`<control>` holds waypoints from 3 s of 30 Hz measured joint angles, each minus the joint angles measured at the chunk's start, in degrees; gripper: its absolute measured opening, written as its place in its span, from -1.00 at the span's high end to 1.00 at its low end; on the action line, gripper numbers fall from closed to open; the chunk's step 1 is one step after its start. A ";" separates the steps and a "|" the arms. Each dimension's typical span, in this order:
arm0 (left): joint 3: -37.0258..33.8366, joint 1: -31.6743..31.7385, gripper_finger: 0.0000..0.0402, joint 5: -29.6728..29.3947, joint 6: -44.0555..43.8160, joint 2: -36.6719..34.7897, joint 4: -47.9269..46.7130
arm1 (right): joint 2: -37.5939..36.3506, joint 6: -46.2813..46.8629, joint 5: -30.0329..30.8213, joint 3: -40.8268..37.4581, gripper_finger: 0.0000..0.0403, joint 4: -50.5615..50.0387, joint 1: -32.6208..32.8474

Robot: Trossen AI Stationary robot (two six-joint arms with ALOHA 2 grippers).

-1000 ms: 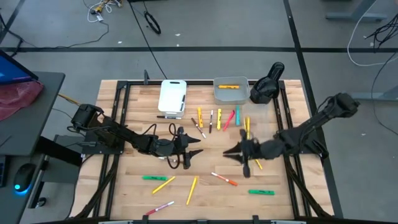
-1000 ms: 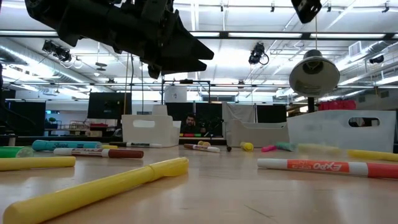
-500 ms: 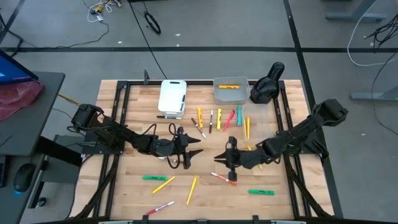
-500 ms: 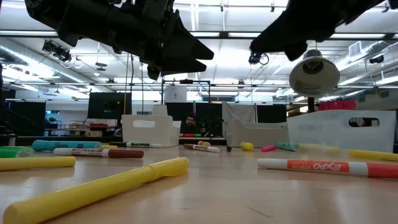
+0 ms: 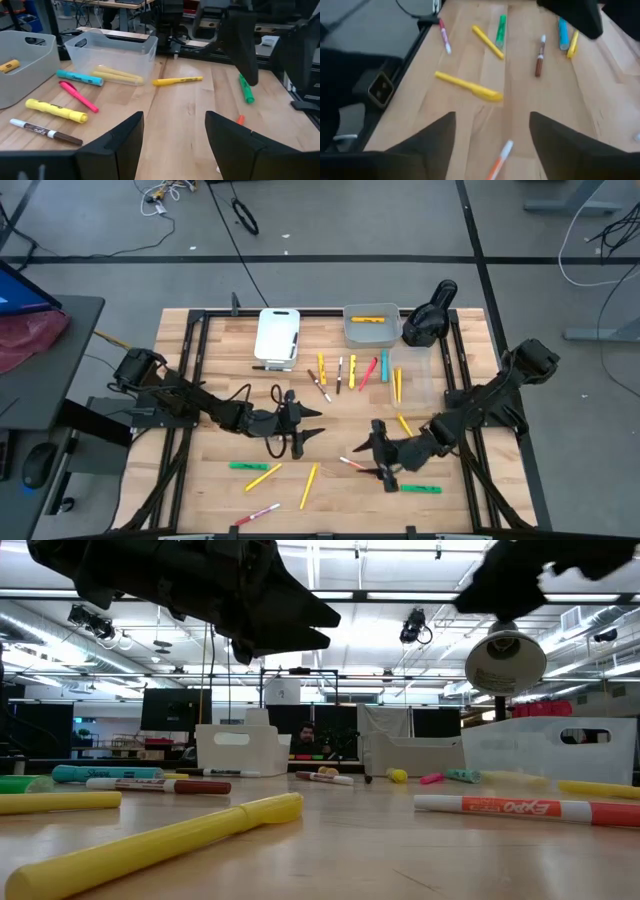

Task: Pick & Place Markers
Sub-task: Put the orange marker pen into the white bin

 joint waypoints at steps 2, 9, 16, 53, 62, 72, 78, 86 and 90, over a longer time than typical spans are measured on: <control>0.00 -0.17 -0.09 -0.10 -0.02 0.00 -0.02 | 0.41 1.51 2.99 0.03 -0.36 -0.86 2.15; 0.00 -0.41 -0.09 -0.66 -0.83 0.02 0.00 | 5.20 7.74 5.98 0.04 -0.37 -2.66 7.45; 0.00 -0.41 -0.09 -0.65 -0.78 0.07 0.02 | 13.75 13.53 7.05 0.04 -0.32 -2.84 8.59; 13.75 1.36 -0.14 18.18 21.52 14.97 0.12 | 12.62 18.53 7.81 -4.11 0.89 -1.33 -1.57; 22.43 2.74 -0.36 17.42 21.16 19.13 -21.21 | 12.46 16.23 5.30 -3.91 0.87 1.79 -3.42; 22.62 2.74 0.00 17.00 20.91 19.80 -22.31 | 12.41 15.80 5.37 -3.89 0.86 4.73 -3.38; 22.62 2.74 0.27 16.96 19.87 19.80 -22.67 | 12.37 15.44 5.52 -3.82 0.86 5.82 -3.38; 22.62 2.76 0.70 17.16 19.80 19.78 -23.40 | 12.35 15.43 5.89 -3.80 0.86 7.46 -3.39; 22.62 2.74 0.82 17.16 19.01 19.78 -23.52 | 12.35 15.80 5.87 -3.80 0.82 7.73 -3.38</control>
